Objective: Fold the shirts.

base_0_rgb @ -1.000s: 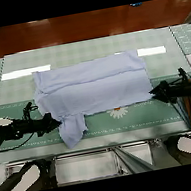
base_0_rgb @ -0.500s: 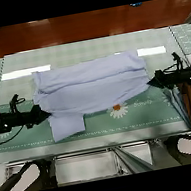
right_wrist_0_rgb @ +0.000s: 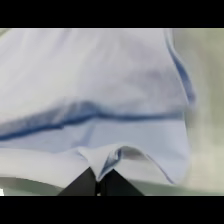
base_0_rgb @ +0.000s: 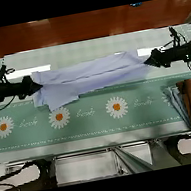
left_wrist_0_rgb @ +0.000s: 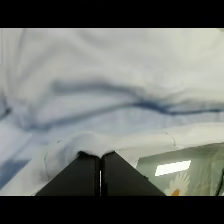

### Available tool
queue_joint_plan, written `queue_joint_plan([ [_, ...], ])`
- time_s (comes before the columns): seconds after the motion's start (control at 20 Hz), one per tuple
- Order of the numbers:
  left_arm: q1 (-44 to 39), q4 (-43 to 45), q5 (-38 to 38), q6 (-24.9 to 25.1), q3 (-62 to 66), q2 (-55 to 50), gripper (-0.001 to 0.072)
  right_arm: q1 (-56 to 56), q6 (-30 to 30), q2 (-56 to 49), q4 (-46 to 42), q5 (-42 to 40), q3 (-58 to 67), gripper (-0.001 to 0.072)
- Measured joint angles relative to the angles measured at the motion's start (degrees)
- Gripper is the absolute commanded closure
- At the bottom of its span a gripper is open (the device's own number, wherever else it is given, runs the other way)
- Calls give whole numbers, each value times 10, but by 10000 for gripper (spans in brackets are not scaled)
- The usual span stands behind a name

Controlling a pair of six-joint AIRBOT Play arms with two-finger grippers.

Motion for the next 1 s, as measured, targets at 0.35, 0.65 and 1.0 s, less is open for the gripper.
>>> queue_joint_plan([
  [0.35,-24,-2,4,-49,212,-168,689,22,31,-139,1,-5,159,690],
  [0.65,-42,-2,3,-59,289,-242,230,24,48,-212,5,-11,235,296],
  [1.0,-2,36,-66,-78,319,-224,203,-19,70,-193,12,7,251,296],
])
